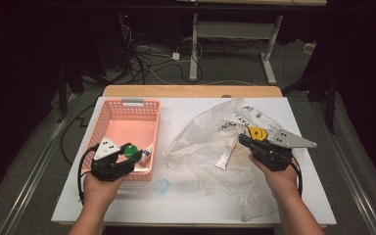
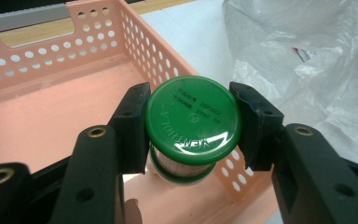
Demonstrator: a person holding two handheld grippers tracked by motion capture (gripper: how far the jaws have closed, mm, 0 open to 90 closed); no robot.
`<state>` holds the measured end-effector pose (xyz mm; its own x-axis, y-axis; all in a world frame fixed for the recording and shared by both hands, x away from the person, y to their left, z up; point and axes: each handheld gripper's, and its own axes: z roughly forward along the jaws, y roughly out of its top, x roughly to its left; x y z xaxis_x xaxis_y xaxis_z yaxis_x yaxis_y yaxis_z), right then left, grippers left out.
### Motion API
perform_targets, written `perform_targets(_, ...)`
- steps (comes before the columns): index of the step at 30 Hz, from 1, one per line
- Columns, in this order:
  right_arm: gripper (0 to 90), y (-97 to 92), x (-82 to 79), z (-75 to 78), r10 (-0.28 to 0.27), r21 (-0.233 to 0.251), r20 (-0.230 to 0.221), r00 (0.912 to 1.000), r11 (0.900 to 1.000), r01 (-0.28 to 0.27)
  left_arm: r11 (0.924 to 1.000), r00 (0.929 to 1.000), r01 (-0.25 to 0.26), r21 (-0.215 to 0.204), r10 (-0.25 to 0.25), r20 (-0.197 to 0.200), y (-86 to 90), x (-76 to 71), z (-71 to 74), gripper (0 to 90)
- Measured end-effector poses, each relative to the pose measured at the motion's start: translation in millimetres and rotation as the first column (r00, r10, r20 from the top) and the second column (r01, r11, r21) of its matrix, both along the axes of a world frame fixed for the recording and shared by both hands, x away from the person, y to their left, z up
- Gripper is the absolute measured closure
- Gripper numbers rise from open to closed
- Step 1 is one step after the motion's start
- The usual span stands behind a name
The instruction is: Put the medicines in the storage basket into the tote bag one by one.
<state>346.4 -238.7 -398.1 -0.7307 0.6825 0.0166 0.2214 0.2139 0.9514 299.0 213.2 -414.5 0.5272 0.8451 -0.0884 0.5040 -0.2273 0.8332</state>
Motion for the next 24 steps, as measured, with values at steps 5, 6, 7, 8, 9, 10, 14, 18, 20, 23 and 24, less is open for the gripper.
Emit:
perform_targets(5,90.0,-0.4,0.0,-0.4,-0.001,0.002,-0.003,1.0000,1.0000,0.001,0.9998,0.9996,0.017,-0.012,-0.017,0.021,-4.8,-5.1,6.0,50.2)
perform_targets(6,90.0,-0.5,-0.4,-0.1,0.001,0.000,-0.001,1.0000,1.0000,-0.001,0.9997,0.9995,0.022,-0.008,-0.021,0.024,-6.4,-6.0,6.9,50.2)
perform_targets(7,90.0,-0.5,-0.5,0.2,0.000,0.002,0.000,1.0000,1.0000,0.000,0.9995,0.9993,0.029,-0.013,-0.029,0.024,-7.9,-6.9,7.7,50.2)
perform_targets(8,90.0,-1.0,-0.4,0.4,0.000,0.003,0.004,1.0000,1.0000,0.000,0.9992,0.9991,0.034,-0.019,-0.033,0.026,-8.9,-7.5,8.3,50.2)
perform_targets(9,90.0,-1.5,-0.5,0.7,0.000,0.002,0.004,1.0000,1.0000,0.000,0.9988,0.9988,0.041,-0.026,-0.040,0.027,-10.6,-8.4,9.3,50.2)
perform_targets(10,90.0,-1.8,-0.3,0.7,0.000,0.004,0.004,1.0000,1.0000,0.000,0.9986,0.9986,0.046,-0.027,-0.045,0.028,-11.6,-9.0,9.9,50.2)
perform_targets(14,90.0,-2.0,0.0,0.2,0.001,0.001,0.004,1.0000,1.0000,-0.001,0.9966,0.9969,0.071,-0.041,-0.069,0.037,-17.2,-12.3,13.3,50.2)
perform_targets(18,90.0,-1.6,-0.3,0.1,0.000,0.001,0.001,1.0000,1.0000,0.000,0.9941,0.9944,0.096,-0.051,-0.094,0.049,-22.7,-16.1,17.6,50.3)
perform_targets(20,90.0,-1.5,-0.3,0.0,0.000,0.000,0.001,1.0000,1.0000,0.000,0.9927,0.9932,0.107,-0.057,-0.104,0.054,-25.1,-17.7,19.3,50.3)
perform_targets(23,90.0,-1.1,-0.3,-0.2,-0.002,0.001,-0.002,1.0000,1.0000,0.002,0.9891,0.9906,0.128,-0.072,-0.124,0.058,-30.5,-20.5,21.6,50.3)
perform_targets(24,90.0,-0.9,-0.2,-0.4,-0.001,0.001,-0.002,1.0000,1.0000,0.001,0.9881,0.9896,0.136,-0.072,-0.132,0.058,-32.3,-21.3,22.3,50.3)
